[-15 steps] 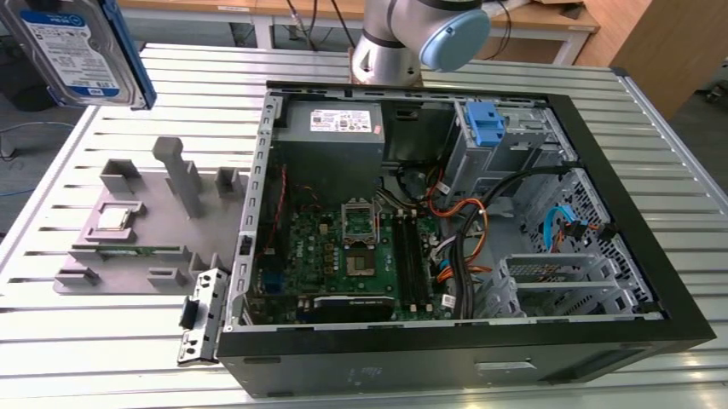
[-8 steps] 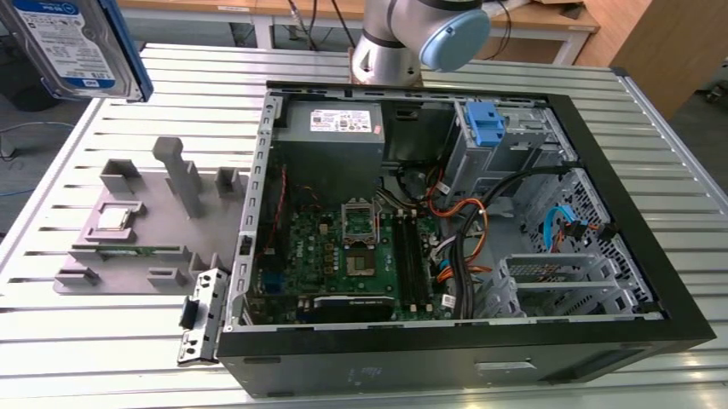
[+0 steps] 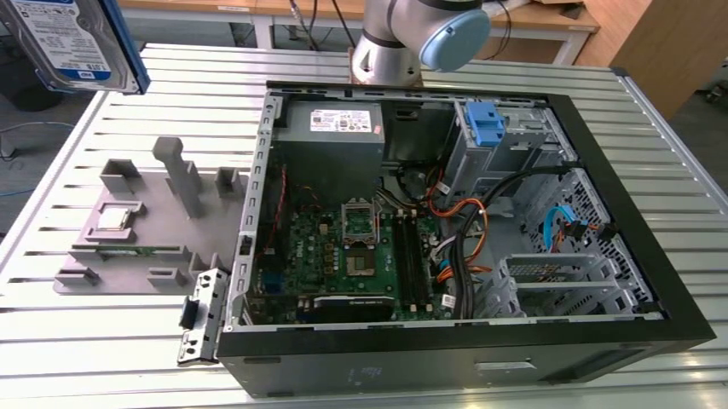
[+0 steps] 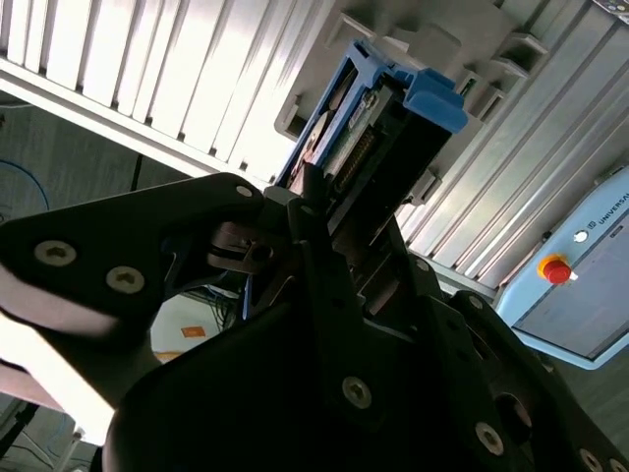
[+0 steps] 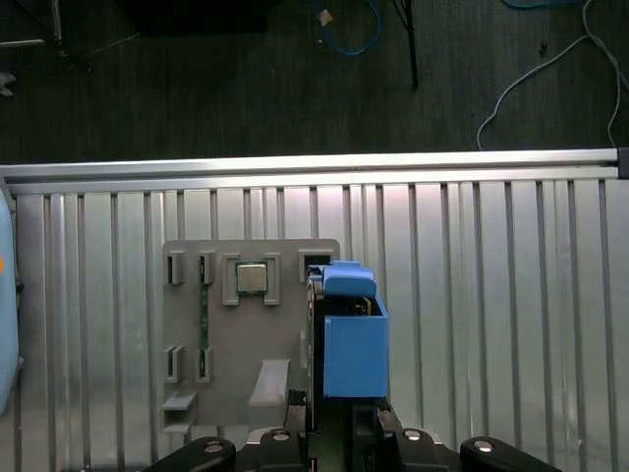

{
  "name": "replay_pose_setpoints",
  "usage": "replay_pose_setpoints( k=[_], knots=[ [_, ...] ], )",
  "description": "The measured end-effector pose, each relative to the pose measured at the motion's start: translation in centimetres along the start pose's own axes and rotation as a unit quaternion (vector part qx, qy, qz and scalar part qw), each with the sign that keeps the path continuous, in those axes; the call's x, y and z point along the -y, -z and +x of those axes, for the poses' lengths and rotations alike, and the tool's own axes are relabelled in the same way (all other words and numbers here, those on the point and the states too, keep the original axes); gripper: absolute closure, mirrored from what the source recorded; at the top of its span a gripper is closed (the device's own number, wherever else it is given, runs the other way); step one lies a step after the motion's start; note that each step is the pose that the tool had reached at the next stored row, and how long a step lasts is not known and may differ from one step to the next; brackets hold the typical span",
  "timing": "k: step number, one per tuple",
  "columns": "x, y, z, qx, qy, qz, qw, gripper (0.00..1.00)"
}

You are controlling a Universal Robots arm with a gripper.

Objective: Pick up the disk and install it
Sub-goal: 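Pick up the disk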

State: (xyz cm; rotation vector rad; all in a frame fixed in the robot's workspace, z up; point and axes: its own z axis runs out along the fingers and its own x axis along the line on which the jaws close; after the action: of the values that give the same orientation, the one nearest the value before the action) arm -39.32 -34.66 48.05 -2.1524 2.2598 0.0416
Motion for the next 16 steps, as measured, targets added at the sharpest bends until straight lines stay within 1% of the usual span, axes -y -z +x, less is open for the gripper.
replay_pose_setpoints(
  k=[5, 10, 16],
  knots=[
    [0.00, 0.02, 0.00, 0.0000, 0.000, 0.0000, 1.0000, 0.65],
    [0.32, 0.03, -0.02, 0.0000, 0.000, -0.0001, 1.0000, 0.65],
    [0.36, 0.10, -0.02, 0.0000, 0.000, -0.0001, 1.0000, 0.65]
  ],
)
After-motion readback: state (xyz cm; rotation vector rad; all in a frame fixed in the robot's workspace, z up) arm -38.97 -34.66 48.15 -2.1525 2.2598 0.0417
